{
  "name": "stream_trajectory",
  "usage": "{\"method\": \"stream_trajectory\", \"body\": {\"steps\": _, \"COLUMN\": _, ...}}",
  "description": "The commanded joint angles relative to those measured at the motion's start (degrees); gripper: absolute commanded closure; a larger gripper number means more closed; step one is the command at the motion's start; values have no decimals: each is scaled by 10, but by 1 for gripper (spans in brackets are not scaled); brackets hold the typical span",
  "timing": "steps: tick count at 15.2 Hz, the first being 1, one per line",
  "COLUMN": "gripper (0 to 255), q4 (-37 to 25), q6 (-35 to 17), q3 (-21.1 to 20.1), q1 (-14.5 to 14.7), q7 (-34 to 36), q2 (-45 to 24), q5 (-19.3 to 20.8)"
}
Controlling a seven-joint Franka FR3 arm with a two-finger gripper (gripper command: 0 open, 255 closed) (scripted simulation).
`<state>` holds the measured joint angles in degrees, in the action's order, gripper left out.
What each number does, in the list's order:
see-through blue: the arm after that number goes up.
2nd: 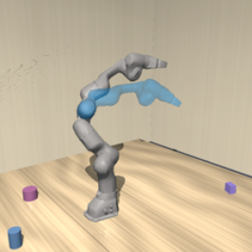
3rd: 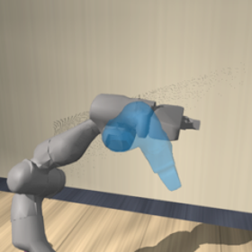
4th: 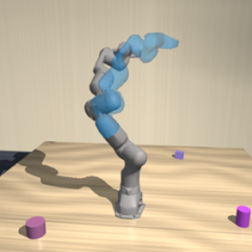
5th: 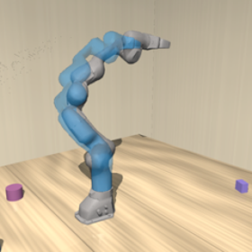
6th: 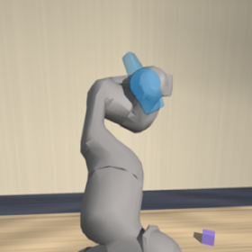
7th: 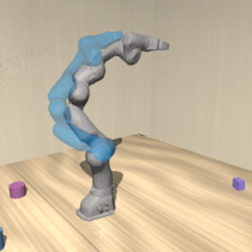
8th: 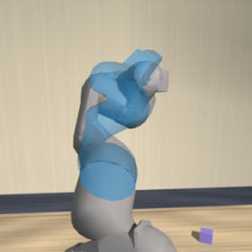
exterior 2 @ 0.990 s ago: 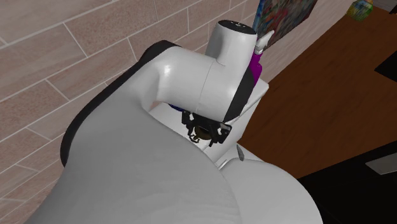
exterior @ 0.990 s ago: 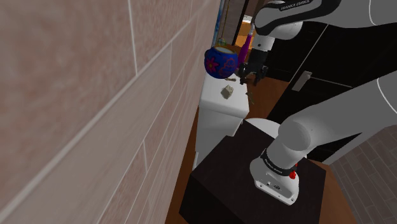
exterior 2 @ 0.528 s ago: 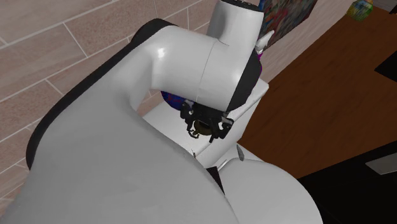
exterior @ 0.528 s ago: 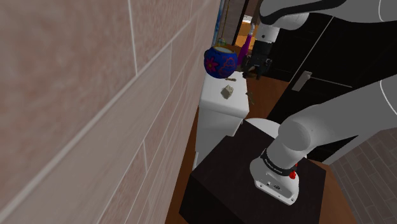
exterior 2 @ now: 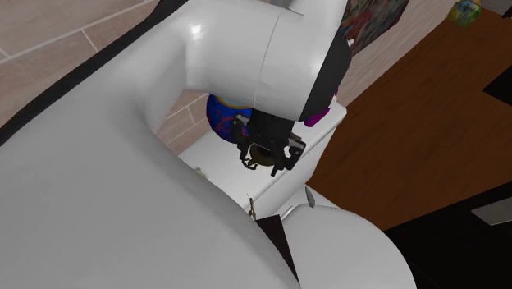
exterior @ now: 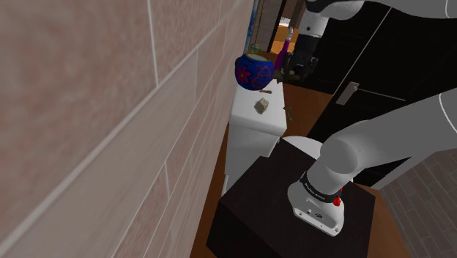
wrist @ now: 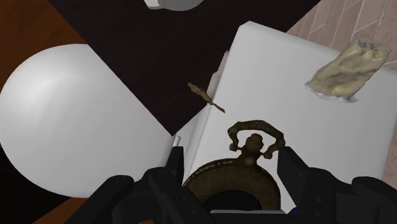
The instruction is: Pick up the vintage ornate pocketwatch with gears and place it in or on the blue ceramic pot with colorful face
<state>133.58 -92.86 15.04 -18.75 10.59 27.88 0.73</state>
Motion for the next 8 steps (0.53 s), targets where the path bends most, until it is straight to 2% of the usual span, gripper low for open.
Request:
{"method": "stream_trajectory", "body": {"steps": 1, "gripper": 255, "q4": -14, "q6": 15, "q3": -1, "q1": 0, "q7": 1, "q2": 1, "q5": 0}}
{"method": "stream_trajectory", "body": {"steps": 8, "gripper": 255, "q4": -67, "q6": 69, "q3": -5, "q1": 2, "q7": 5, "q2": 2, "q5": -3}}
